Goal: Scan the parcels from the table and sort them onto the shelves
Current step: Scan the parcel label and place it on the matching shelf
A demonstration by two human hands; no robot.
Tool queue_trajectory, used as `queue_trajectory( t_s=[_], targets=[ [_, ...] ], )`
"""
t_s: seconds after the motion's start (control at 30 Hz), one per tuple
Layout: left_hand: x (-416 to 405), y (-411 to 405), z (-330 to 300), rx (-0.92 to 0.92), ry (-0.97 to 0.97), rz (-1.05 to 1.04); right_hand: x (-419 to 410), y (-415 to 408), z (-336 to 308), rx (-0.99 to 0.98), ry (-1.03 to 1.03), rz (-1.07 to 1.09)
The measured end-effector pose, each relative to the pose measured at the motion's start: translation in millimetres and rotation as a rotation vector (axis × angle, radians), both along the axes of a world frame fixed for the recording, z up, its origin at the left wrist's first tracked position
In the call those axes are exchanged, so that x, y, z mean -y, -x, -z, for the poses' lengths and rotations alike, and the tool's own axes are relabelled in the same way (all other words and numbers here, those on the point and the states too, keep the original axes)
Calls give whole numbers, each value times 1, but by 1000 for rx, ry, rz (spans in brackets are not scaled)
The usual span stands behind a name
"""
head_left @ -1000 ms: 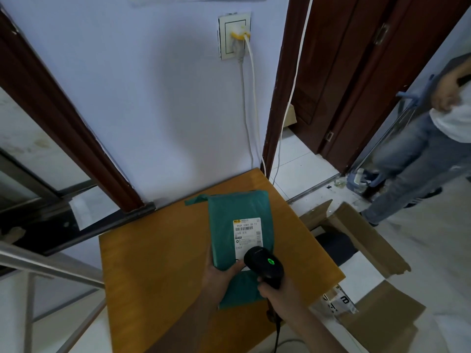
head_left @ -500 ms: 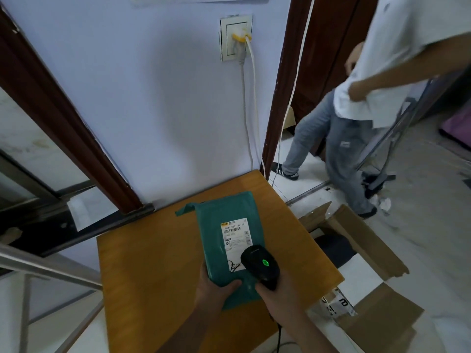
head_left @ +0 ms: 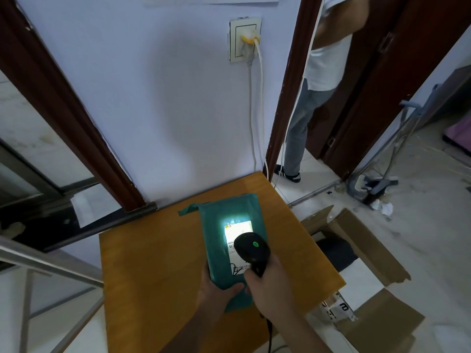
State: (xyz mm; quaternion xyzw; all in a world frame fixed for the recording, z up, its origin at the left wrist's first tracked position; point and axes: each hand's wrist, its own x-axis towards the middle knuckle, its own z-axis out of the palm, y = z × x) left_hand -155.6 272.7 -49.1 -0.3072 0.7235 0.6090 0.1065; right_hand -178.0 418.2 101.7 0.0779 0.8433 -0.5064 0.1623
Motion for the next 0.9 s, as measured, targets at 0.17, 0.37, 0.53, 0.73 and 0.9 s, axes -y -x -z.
queue_trajectory(
  t_s=[0.17,0.37,0.53,0.73,0.9],
  targets=[
    [2,-1,-3,3,-18,10,1,1,3,21,0,-15],
    [2,0,-1,33,-19,17,2,-1,3,23,19,-8],
    [2,1,-3,10,32,34,1,-2,7,-14,27,25],
    [3,0,-2,22,4,25,-19,7,21,-18,31,273],
    [5,0,1,47,0,29,-43,23,40,136,0,237]
  ],
)
